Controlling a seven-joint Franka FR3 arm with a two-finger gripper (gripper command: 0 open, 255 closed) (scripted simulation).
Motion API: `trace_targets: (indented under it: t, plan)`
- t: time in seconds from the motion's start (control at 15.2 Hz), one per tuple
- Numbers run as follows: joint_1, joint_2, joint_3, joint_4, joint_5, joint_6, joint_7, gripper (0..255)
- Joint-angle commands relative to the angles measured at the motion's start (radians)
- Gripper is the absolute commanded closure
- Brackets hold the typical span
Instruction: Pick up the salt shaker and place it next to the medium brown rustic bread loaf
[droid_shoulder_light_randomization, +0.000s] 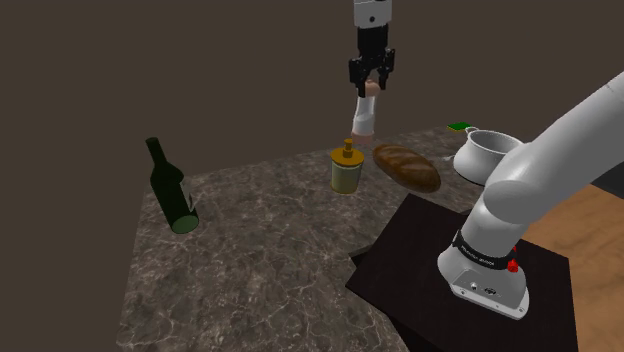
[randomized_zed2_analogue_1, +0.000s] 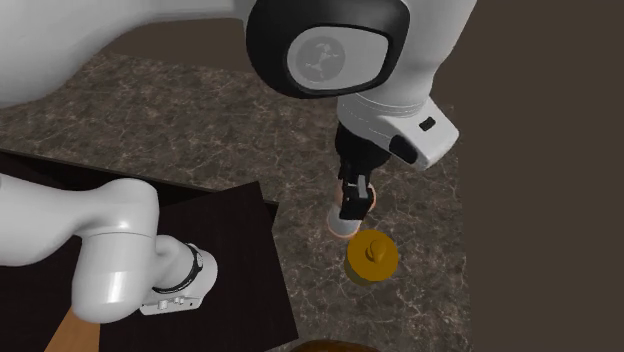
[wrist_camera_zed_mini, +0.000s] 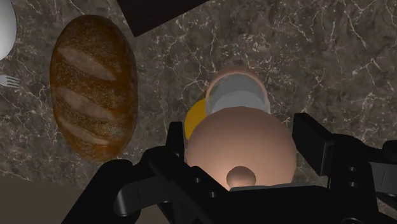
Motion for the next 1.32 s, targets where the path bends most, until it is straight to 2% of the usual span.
trace_targets:
  t: [0.0,0.73,1.25]
  plan:
    - [-0.018,0.018,-0.031,0.019,-0.017,0.004,-0.046,255]
    - [-0.111,0.185,-0.190,0.181,-0.071,0.042,-0.286,255]
    - [-0.113,0.182,-0.193,0.071,-0.074,0.149,-0.273,255]
